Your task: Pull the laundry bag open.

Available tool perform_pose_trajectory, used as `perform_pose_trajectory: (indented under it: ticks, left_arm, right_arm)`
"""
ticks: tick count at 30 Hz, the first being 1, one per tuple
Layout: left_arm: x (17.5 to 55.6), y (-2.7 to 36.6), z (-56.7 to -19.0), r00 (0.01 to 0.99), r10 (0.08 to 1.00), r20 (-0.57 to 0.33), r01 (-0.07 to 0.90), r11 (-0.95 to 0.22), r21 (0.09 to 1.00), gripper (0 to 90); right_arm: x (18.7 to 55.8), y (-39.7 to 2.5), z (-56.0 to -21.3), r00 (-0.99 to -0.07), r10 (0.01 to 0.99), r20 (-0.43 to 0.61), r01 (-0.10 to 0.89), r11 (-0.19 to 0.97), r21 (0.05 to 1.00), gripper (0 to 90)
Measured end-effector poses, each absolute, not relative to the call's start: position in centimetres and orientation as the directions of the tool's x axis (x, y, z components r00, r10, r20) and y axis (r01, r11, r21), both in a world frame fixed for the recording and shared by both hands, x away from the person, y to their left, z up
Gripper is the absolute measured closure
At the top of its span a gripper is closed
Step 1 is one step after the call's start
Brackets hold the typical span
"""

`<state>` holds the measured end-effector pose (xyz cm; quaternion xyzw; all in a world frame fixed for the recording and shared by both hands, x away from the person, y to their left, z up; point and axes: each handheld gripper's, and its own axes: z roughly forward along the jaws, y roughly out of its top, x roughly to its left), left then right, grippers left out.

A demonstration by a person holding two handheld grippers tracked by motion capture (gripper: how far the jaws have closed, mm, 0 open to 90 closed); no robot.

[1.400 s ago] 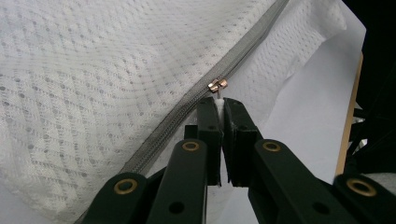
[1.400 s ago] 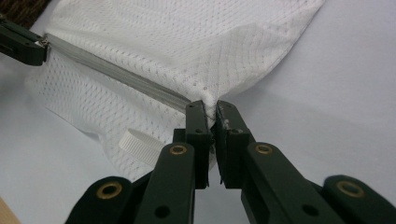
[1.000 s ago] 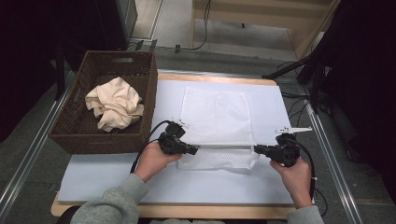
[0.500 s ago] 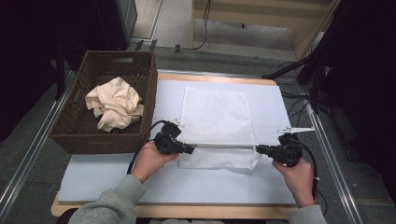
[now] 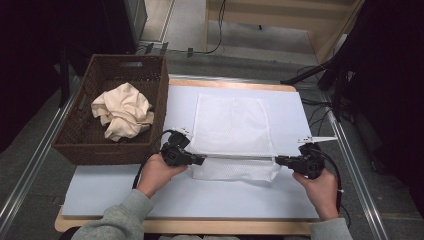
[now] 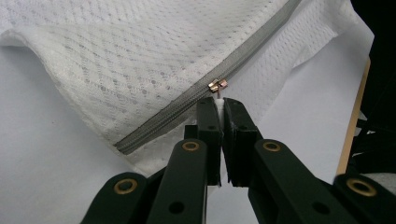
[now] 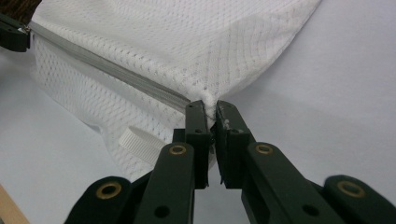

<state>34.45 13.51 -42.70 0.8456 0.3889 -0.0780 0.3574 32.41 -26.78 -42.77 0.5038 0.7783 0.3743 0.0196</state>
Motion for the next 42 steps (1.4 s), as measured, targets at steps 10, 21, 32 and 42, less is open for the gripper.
perform_pose_trajectory:
  ticks: [10, 21, 32, 42]
  left_arm:
    - [34.2, 14.1, -42.6, 0.679, 0.613, -0.404, 0.717, -0.436, 0.544, 86.8]
    - [33.8, 14.5, -42.6, 0.674, 0.621, -0.4, 0.72, -0.432, 0.543, 86.9]
    - [33.5, 15.3, -42.4, 0.665, 0.637, -0.39, 0.723, -0.418, 0.551, 86.9]
    - [33.3, 15.9, -42.3, 0.652, 0.656, -0.38, 0.729, -0.407, 0.55, 86.9]
  right_arm:
    - [32.6, -26.9, -43.0, -0.504, 0.789, 0.351, 0.77, 0.227, 0.596, 85.4]
    - [32.8, -26.7, -42.9, -0.519, 0.779, 0.352, 0.765, 0.24, 0.597, 85.4]
    - [33.2, -26.8, -42.9, -0.519, 0.776, 0.359, 0.767, 0.236, 0.596, 85.5]
    - [33.5, -27.0, -42.9, -0.518, 0.776, 0.359, 0.769, 0.239, 0.593, 85.5]
